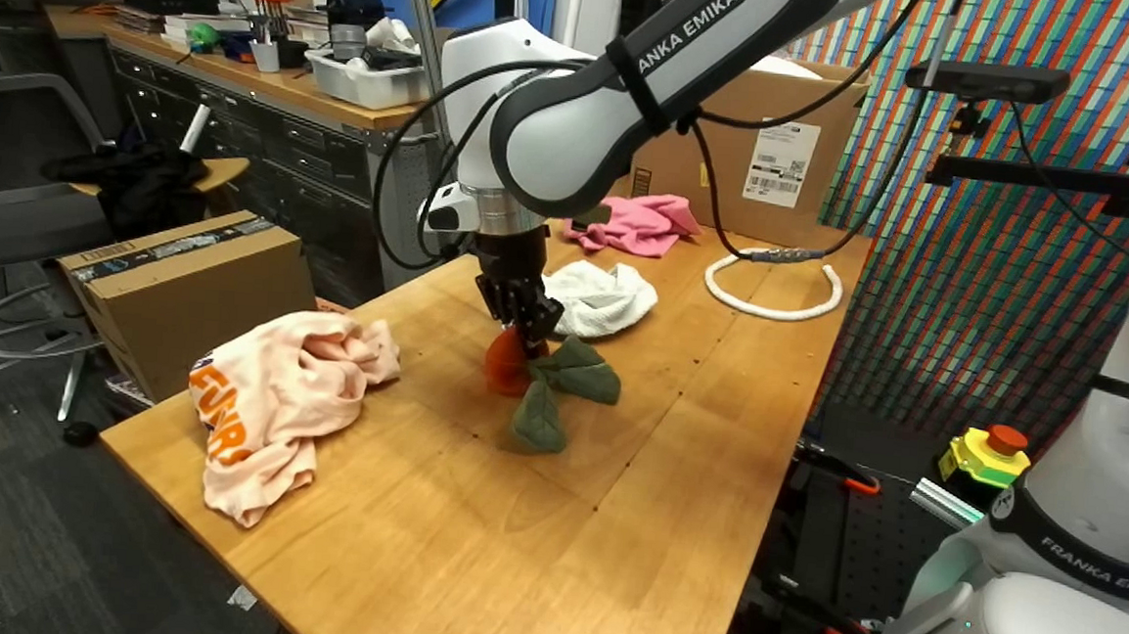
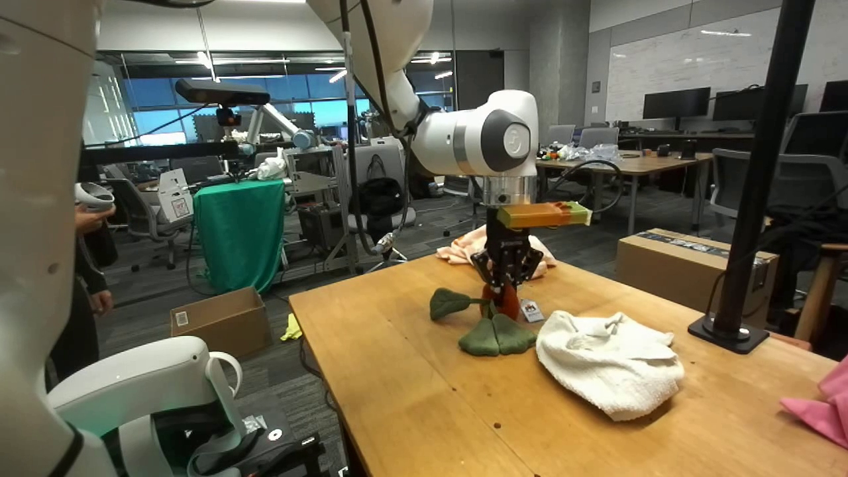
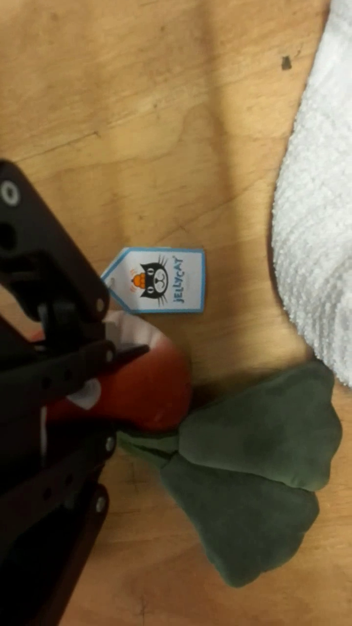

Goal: Pick up the cloths and put them around the table.

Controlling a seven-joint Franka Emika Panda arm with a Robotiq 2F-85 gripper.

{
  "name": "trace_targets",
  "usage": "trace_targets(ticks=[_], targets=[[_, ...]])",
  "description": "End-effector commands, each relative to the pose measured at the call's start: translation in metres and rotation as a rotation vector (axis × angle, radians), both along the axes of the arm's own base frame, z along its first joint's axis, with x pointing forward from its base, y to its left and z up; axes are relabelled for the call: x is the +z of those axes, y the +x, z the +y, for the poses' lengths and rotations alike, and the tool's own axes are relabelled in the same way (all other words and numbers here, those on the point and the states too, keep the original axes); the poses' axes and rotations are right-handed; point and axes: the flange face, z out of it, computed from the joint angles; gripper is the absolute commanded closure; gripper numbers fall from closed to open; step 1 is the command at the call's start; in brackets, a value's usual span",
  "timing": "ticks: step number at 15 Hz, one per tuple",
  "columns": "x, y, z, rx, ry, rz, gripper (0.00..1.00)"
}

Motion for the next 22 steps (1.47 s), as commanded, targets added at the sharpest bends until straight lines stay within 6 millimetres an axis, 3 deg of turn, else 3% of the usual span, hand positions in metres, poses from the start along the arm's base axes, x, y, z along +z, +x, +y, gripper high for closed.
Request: trace_targets(ticks=[1, 6, 11, 15, 16, 17, 20, 22], targets=[[0.013, -0.009, -0.001, -0.008, 0.068, 0.048, 0.98], [0.016, -0.030, 0.025, 0.031, 0.169, 0.078, 0.96], [0.002, -0.054, 0.060, 0.053, 0.223, 0.114, 0.95], [0.002, -0.064, 0.078, 0.043, 0.275, 0.127, 0.96], [0.002, -0.066, 0.080, 0.042, 0.284, 0.137, 0.73], [0.003, -0.068, 0.080, 0.041, 0.279, 0.152, 0.60], [0.019, -0.076, 0.072, 0.018, 0.204, 0.191, 0.39], [0.041, -0.085, 0.061, -0.006, 0.158, 0.229, 0.23]])
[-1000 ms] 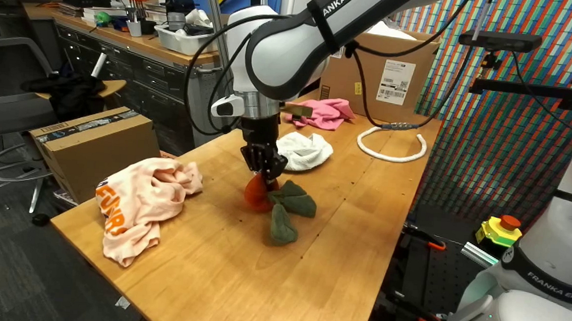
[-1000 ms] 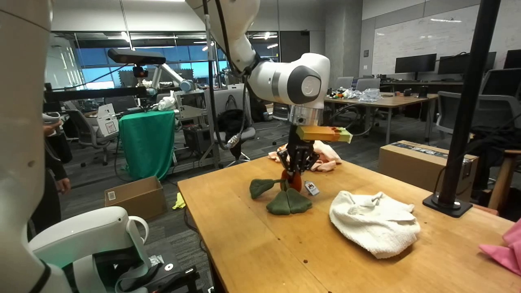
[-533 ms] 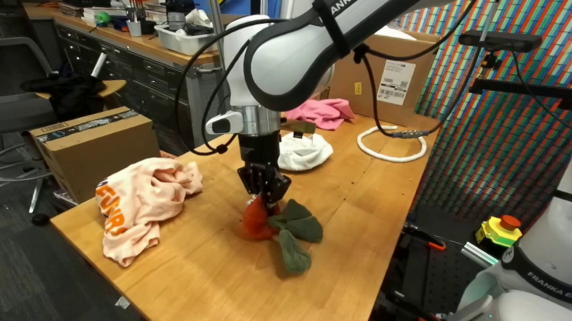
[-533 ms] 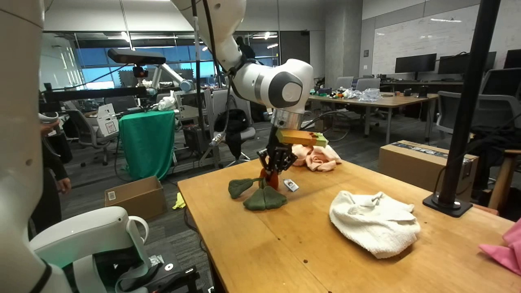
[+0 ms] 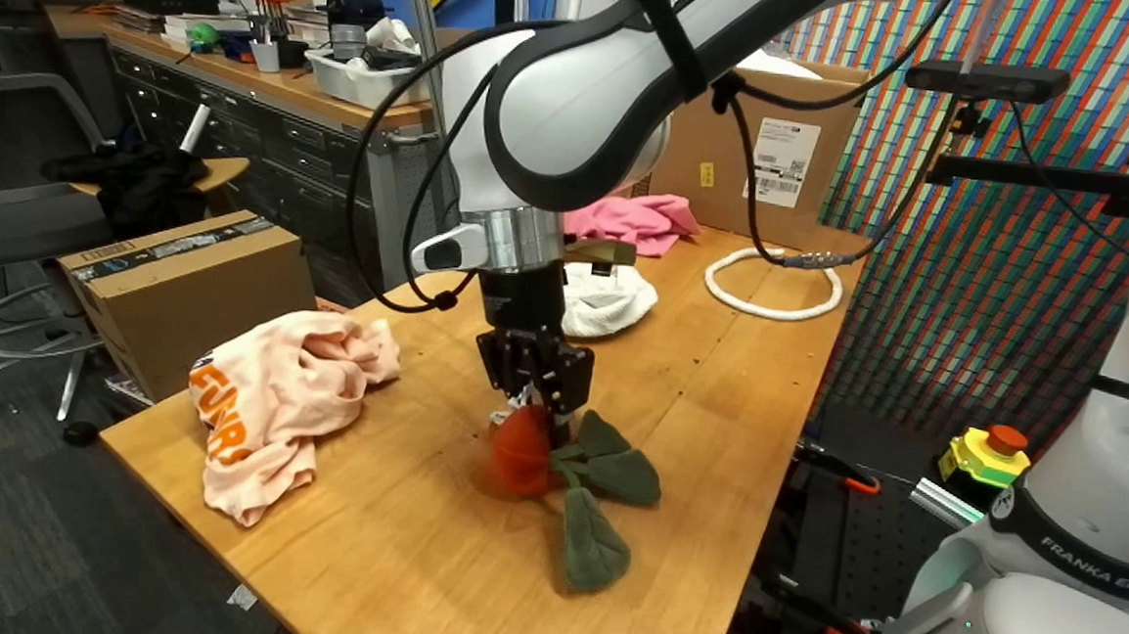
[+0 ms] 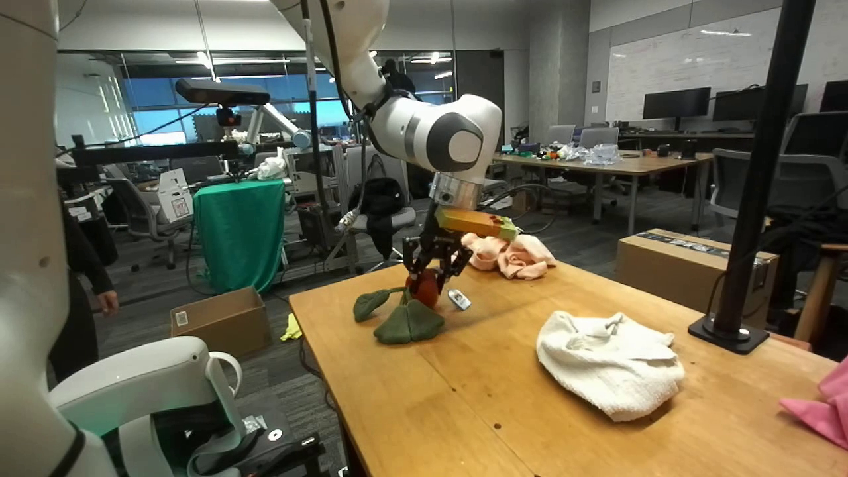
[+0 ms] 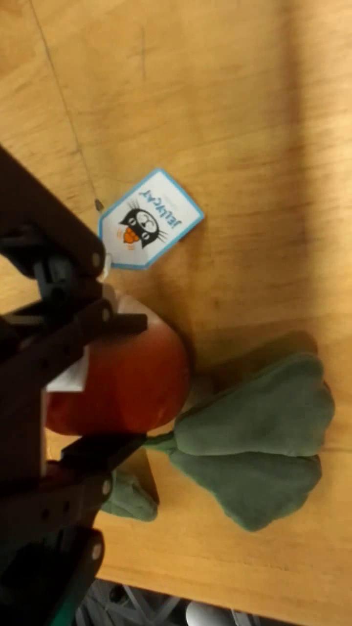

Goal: Pick up the cloths and put them around the table.

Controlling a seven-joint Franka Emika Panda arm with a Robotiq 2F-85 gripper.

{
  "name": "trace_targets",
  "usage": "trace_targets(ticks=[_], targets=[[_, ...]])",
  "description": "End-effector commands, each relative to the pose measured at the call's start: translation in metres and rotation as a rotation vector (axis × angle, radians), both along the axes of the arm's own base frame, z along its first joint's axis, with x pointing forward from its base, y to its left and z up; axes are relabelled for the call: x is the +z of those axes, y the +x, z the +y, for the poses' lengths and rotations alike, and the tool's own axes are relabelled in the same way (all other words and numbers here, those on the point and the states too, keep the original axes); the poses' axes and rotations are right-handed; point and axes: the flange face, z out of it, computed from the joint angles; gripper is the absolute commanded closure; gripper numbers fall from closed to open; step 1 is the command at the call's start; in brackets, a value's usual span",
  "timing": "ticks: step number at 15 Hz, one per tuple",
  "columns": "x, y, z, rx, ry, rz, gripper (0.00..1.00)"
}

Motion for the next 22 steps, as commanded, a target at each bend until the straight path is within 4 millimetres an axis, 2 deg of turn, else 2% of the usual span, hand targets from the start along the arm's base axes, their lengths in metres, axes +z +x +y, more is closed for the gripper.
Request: trace_targets(ticks=[1, 3, 4, 7, 9, 12, 16, 22], targets=[[0.051, -0.021, -0.018, -0.030, -0.077, 0.038, 0.17], [0.081, -0.031, -0.025, -0.033, -0.071, 0.054, 0.02], [0.092, -0.036, -0.028, -0.029, -0.061, 0.049, 0.00], [0.136, -0.050, -0.037, -0.065, -0.098, -0.027, 0.00], [0.170, -0.069, -0.050, -0.116, -0.140, -0.134, 0.00], [0.205, -0.104, -0.068, -0.175, -0.165, -0.248, 0.00], [0.230, -0.156, -0.090, -0.297, -0.147, -0.377, 0.00], [0.239, -0.235, -0.132, -0.547, -0.108, -0.480, 0.00]])
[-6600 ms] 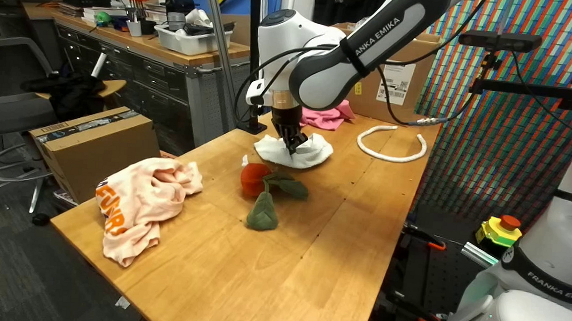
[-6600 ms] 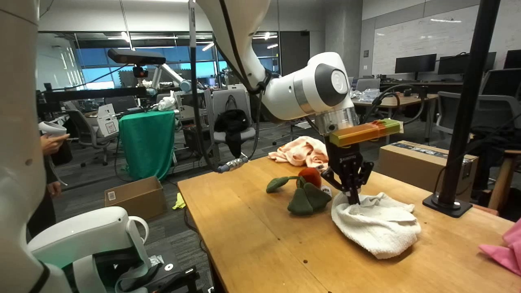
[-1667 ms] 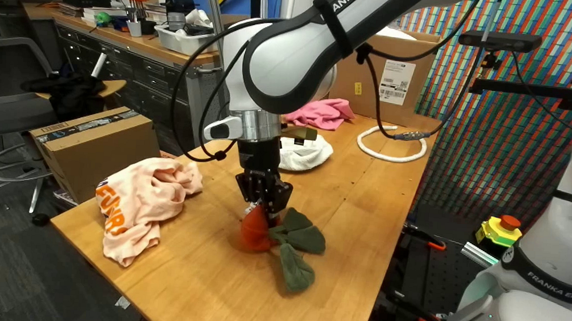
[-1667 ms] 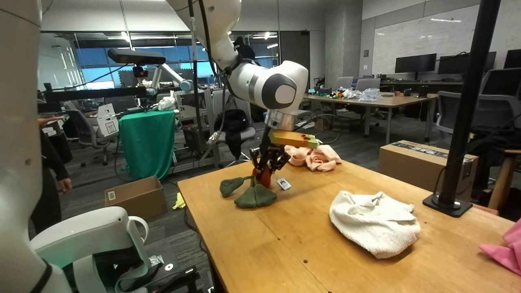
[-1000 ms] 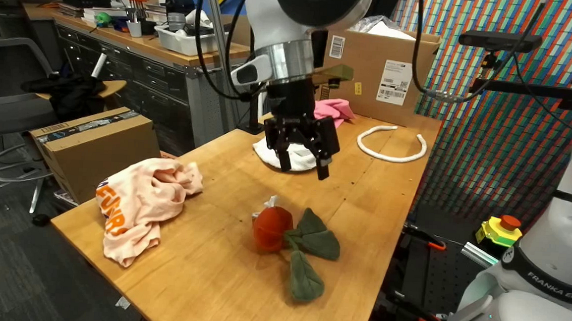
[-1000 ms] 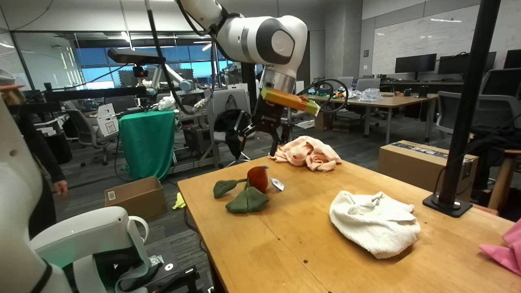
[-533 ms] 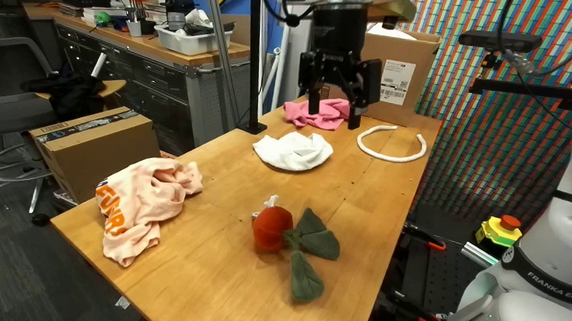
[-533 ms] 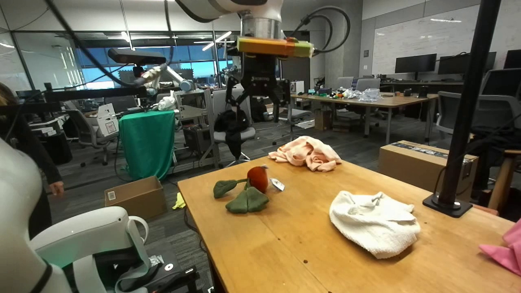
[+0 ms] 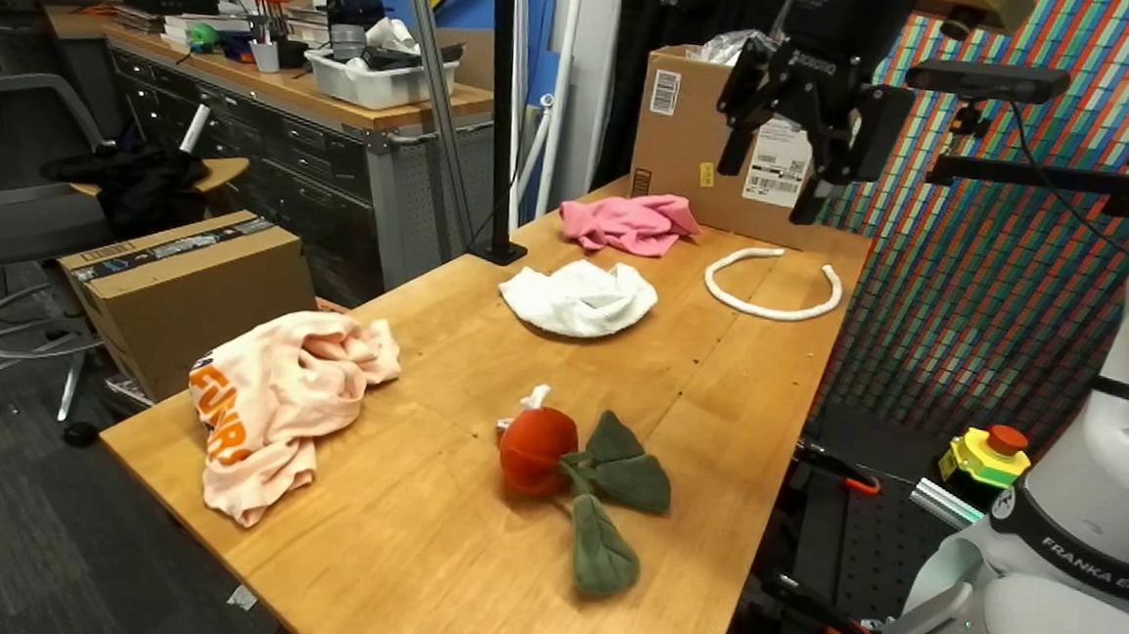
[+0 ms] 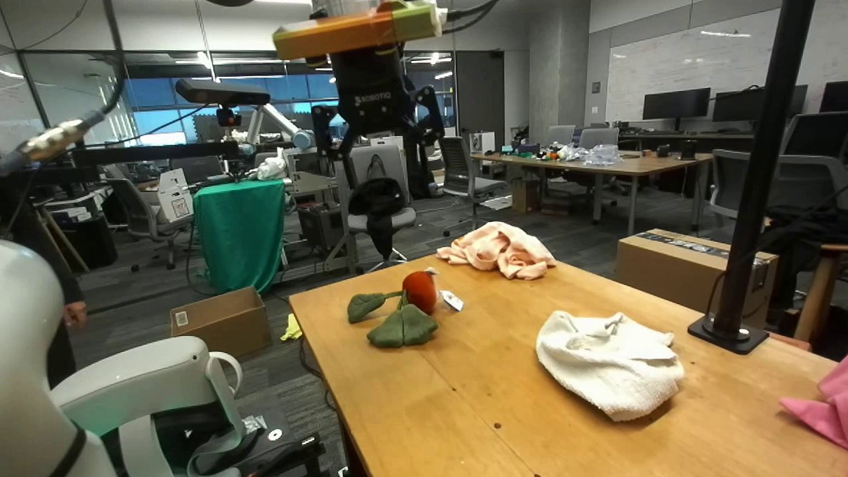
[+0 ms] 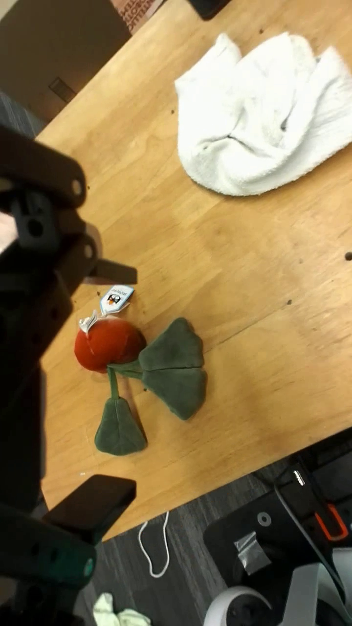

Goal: Pick up the cloths and put them around the table.

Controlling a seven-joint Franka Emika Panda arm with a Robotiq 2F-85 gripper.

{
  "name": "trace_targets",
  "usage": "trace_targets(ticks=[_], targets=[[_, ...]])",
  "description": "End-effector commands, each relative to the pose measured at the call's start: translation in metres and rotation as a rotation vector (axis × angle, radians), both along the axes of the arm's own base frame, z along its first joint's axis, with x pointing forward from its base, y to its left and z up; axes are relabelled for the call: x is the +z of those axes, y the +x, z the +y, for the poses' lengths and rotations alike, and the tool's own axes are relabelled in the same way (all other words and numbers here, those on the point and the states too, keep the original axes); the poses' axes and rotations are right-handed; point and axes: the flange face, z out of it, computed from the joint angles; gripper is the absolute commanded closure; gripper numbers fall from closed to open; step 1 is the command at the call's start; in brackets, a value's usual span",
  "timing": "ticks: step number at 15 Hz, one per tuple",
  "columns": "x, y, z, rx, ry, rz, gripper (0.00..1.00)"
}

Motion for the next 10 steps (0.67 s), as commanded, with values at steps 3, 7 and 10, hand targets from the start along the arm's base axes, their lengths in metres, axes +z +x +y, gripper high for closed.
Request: trace_targets(ticks=[3, 7, 10], targets=[[0.004, -0.081, -0.045, -0.254, 0.085, -0.116, 0.00], [0.007, -0.109, -0.066, -0.435, 0.159, -0.180, 0.00], [0.025, -0.117, -0.082, -0.575, 0.176, -0.237, 0.00]])
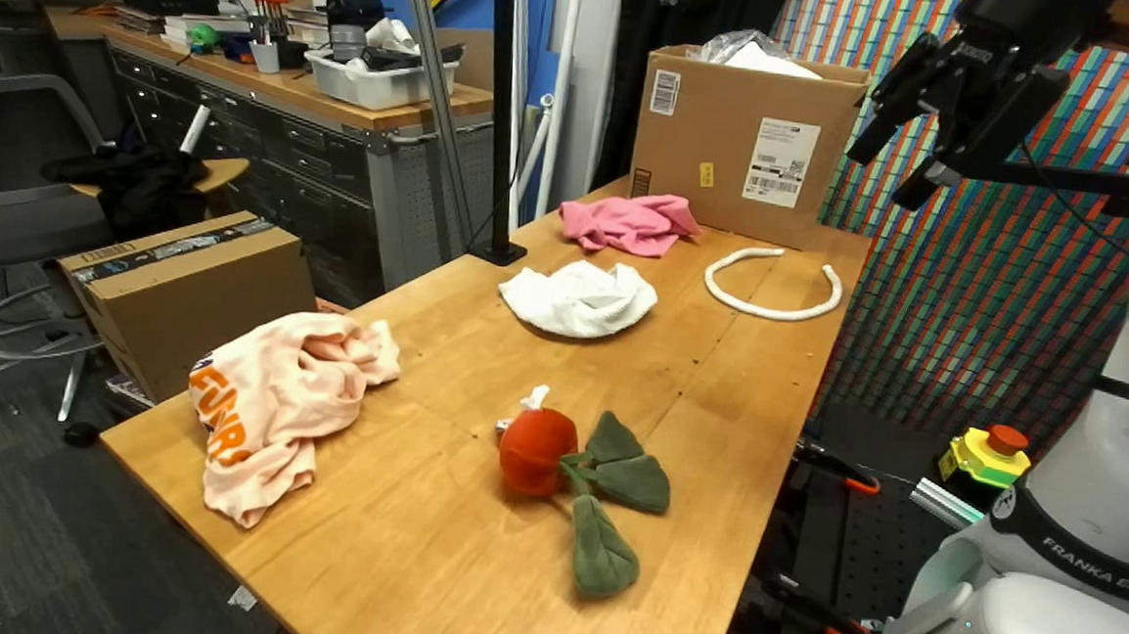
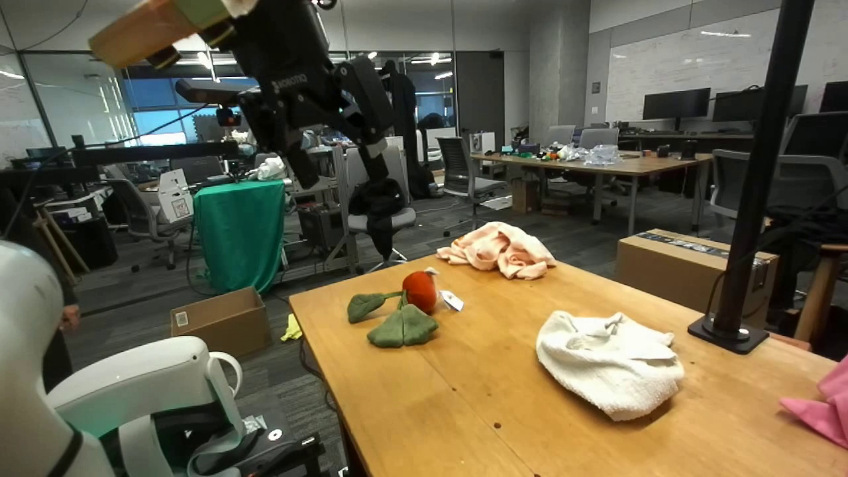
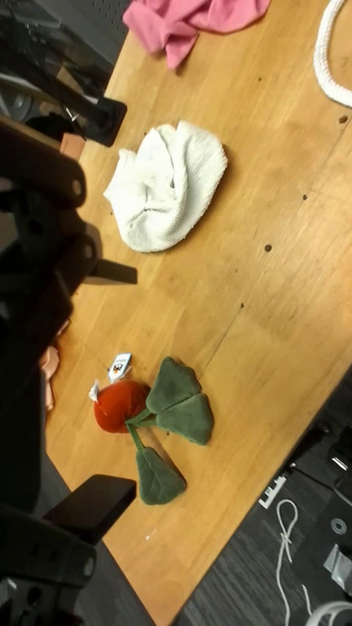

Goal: Pick up the cloths and put them around the table.

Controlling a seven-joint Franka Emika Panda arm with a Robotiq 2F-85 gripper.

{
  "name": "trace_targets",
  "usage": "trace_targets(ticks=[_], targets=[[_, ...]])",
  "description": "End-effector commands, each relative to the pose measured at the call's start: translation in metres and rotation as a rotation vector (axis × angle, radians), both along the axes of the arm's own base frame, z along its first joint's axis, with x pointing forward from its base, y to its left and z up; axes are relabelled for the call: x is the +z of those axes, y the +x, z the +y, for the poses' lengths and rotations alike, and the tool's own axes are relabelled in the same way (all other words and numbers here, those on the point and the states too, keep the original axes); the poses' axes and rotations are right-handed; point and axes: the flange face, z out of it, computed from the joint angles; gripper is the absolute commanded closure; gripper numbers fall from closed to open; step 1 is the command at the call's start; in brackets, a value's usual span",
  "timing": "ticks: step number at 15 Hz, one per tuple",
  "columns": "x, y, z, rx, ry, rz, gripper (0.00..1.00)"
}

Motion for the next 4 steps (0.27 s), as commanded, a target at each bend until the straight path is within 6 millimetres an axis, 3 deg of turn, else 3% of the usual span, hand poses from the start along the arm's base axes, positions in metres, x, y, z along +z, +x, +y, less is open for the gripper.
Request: trace_targets(ticks=[1, 2, 4], targets=[[0.020, -0.016, -0.022, -0.176, 0.015, -0.087, 0.00], [0.010, -0.008, -0.011, -0.092, 0.010, -0.036, 0.00], [0.015, -0.013, -0.018, -0.141, 0.016, -0.059, 0.00]])
